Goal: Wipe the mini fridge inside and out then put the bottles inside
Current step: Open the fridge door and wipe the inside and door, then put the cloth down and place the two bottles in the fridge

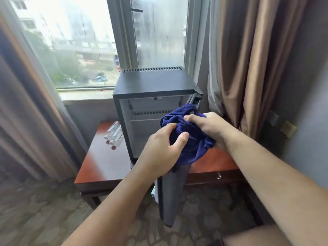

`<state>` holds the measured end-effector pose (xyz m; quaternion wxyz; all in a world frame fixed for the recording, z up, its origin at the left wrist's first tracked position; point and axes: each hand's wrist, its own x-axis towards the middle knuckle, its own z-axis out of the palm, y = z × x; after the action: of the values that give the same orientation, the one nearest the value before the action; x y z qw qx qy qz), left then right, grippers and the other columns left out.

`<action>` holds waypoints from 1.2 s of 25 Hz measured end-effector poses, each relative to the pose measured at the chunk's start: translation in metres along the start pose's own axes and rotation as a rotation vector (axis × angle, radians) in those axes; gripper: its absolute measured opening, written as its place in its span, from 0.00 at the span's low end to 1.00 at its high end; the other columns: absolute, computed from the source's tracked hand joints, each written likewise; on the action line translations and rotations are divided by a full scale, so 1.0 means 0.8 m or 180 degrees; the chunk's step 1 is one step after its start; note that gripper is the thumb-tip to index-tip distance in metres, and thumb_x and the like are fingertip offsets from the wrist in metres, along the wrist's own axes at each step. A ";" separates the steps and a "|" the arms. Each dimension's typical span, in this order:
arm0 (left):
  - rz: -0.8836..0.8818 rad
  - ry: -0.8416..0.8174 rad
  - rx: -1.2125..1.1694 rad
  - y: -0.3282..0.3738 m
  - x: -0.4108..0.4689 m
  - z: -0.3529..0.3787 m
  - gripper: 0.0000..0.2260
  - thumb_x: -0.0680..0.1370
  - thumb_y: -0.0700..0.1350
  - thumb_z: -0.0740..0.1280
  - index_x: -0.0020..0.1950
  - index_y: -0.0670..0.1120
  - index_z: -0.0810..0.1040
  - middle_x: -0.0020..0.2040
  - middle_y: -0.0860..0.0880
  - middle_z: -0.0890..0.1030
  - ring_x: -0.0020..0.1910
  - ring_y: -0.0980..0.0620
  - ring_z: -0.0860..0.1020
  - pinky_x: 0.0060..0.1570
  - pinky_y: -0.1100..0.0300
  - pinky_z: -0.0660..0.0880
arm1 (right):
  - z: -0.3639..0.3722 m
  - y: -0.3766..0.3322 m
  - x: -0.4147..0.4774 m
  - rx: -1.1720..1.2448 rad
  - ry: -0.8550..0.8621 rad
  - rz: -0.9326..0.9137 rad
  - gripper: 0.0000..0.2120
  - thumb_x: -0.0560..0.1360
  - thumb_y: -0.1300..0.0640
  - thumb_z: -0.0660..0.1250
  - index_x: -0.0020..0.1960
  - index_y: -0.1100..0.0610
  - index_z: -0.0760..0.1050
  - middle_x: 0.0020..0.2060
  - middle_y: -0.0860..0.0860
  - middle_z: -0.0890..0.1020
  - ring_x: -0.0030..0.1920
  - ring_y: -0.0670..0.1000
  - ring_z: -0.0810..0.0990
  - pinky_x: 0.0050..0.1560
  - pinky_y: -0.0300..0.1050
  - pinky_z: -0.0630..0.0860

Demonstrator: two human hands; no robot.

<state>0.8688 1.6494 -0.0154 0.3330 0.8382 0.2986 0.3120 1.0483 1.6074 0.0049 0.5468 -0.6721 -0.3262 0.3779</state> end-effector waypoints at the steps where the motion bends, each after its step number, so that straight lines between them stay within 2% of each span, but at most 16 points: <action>1: -0.0035 0.0024 0.0133 -0.013 0.006 -0.013 0.14 0.82 0.54 0.66 0.64 0.49 0.79 0.46 0.64 0.78 0.47 0.66 0.71 0.46 0.80 0.65 | 0.017 0.000 0.011 0.0146 -0.0064 0.0021 0.08 0.78 0.57 0.72 0.49 0.63 0.84 0.43 0.59 0.89 0.38 0.54 0.87 0.40 0.45 0.83; 4: -0.0047 0.0037 0.0554 -0.063 0.037 -0.056 0.18 0.80 0.57 0.67 0.69 0.54 0.77 0.57 0.58 0.84 0.56 0.57 0.79 0.53 0.66 0.71 | 0.066 -0.009 0.054 0.0252 -0.0122 -0.0027 0.10 0.79 0.57 0.72 0.51 0.64 0.84 0.46 0.61 0.88 0.41 0.55 0.88 0.41 0.47 0.84; 5: -0.0033 0.0022 0.0637 -0.080 0.050 -0.069 0.18 0.80 0.57 0.67 0.68 0.54 0.77 0.57 0.55 0.85 0.56 0.54 0.81 0.54 0.60 0.74 | 0.081 -0.015 0.069 0.0159 -0.0107 -0.0056 0.11 0.78 0.57 0.72 0.51 0.66 0.84 0.46 0.62 0.88 0.42 0.56 0.88 0.42 0.49 0.85; 7: -0.0036 -0.0071 0.0790 -0.108 0.076 -0.094 0.15 0.79 0.59 0.66 0.63 0.55 0.78 0.50 0.55 0.85 0.51 0.53 0.82 0.54 0.55 0.76 | 0.110 -0.026 0.100 -0.0075 -0.0046 -0.0059 0.12 0.77 0.57 0.72 0.48 0.68 0.84 0.46 0.63 0.88 0.41 0.57 0.87 0.46 0.54 0.85; 10: -0.0128 -0.0130 0.0577 -0.140 0.112 -0.125 0.10 0.81 0.60 0.64 0.53 0.56 0.78 0.41 0.57 0.82 0.41 0.60 0.78 0.51 0.60 0.73 | 0.135 -0.044 0.133 -0.0183 -0.0040 -0.0027 0.09 0.76 0.56 0.73 0.43 0.62 0.84 0.42 0.60 0.88 0.39 0.56 0.86 0.44 0.51 0.83; 12: -0.0227 0.0016 0.0164 -0.159 0.137 -0.140 0.09 0.82 0.59 0.63 0.50 0.57 0.79 0.41 0.56 0.82 0.41 0.61 0.78 0.47 0.62 0.73 | 0.142 -0.057 0.151 -0.0071 -0.0001 -0.0143 0.10 0.76 0.55 0.73 0.46 0.62 0.84 0.41 0.60 0.87 0.39 0.55 0.86 0.42 0.48 0.81; 14: -0.0238 0.0078 -0.0114 -0.165 0.161 -0.147 0.11 0.81 0.61 0.62 0.53 0.57 0.79 0.44 0.59 0.83 0.45 0.64 0.80 0.49 0.60 0.76 | 0.142 -0.077 0.166 0.0057 0.0045 -0.0285 0.10 0.77 0.54 0.74 0.48 0.62 0.83 0.41 0.60 0.87 0.39 0.56 0.86 0.42 0.48 0.82; 16: -0.0101 -0.0019 -0.0289 -0.157 0.183 -0.145 0.16 0.78 0.65 0.63 0.60 0.59 0.76 0.54 0.61 0.84 0.55 0.63 0.81 0.60 0.52 0.78 | 0.139 -0.101 0.178 0.0277 0.0049 -0.0394 0.09 0.78 0.54 0.73 0.48 0.61 0.82 0.40 0.59 0.86 0.38 0.57 0.86 0.40 0.48 0.82; 18: 0.0077 -0.0071 -0.0423 -0.141 0.203 -0.142 0.17 0.76 0.65 0.66 0.64 0.65 0.72 0.61 0.63 0.81 0.63 0.61 0.79 0.65 0.48 0.76 | 0.129 -0.126 0.191 0.0640 0.0026 -0.0508 0.07 0.79 0.55 0.71 0.48 0.59 0.82 0.39 0.58 0.86 0.38 0.57 0.86 0.38 0.48 0.83; 20: 0.0159 0.0003 -0.0651 -0.127 0.221 -0.143 0.23 0.74 0.63 0.70 0.66 0.70 0.66 0.65 0.66 0.77 0.67 0.65 0.75 0.68 0.49 0.75 | 0.127 -0.146 0.204 0.1012 -0.0158 -0.0586 0.08 0.80 0.54 0.70 0.50 0.60 0.81 0.40 0.57 0.86 0.39 0.56 0.87 0.37 0.47 0.83; 21: 0.0159 0.0076 -0.0722 -0.122 0.229 -0.145 0.28 0.73 0.62 0.72 0.69 0.69 0.63 0.67 0.65 0.75 0.69 0.65 0.73 0.69 0.50 0.74 | 0.133 -0.153 0.209 0.1165 -0.0321 -0.0578 0.10 0.81 0.54 0.69 0.53 0.61 0.82 0.44 0.59 0.87 0.42 0.58 0.87 0.38 0.48 0.83; 23: 0.0094 0.0363 -0.0654 -0.122 0.239 -0.149 0.39 0.69 0.58 0.78 0.74 0.65 0.59 0.70 0.59 0.75 0.69 0.63 0.75 0.66 0.56 0.76 | 0.159 -0.157 0.222 0.1309 -0.0700 -0.0411 0.17 0.81 0.52 0.67 0.62 0.63 0.82 0.53 0.62 0.87 0.50 0.60 0.88 0.45 0.52 0.85; 25: -0.0040 0.0727 -0.0597 -0.131 0.241 -0.167 0.45 0.69 0.49 0.81 0.78 0.61 0.59 0.69 0.58 0.76 0.65 0.64 0.78 0.59 0.64 0.78 | 0.200 -0.158 0.240 0.1256 -0.1002 -0.0263 0.18 0.81 0.50 0.67 0.64 0.61 0.81 0.56 0.64 0.86 0.54 0.62 0.87 0.55 0.56 0.84; 28: -0.0381 0.1250 -0.0690 -0.171 0.232 -0.205 0.40 0.71 0.36 0.78 0.76 0.58 0.66 0.62 0.58 0.82 0.58 0.64 0.81 0.51 0.69 0.79 | 0.268 -0.157 0.260 0.0690 -0.1226 -0.0227 0.15 0.81 0.49 0.68 0.63 0.55 0.80 0.56 0.58 0.86 0.57 0.61 0.86 0.63 0.62 0.80; 30: -0.0703 0.1579 -0.0738 -0.216 0.222 -0.237 0.35 0.72 0.33 0.75 0.73 0.59 0.71 0.58 0.58 0.83 0.55 0.63 0.83 0.47 0.67 0.81 | 0.319 -0.152 0.272 0.0108 -0.1432 -0.0294 0.10 0.81 0.47 0.67 0.58 0.50 0.79 0.56 0.55 0.85 0.58 0.59 0.85 0.64 0.62 0.80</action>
<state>0.7926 1.9493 0.0241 0.3753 0.6551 0.4228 0.5012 0.9337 1.9407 0.0617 0.4883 -0.5460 -0.4640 0.4982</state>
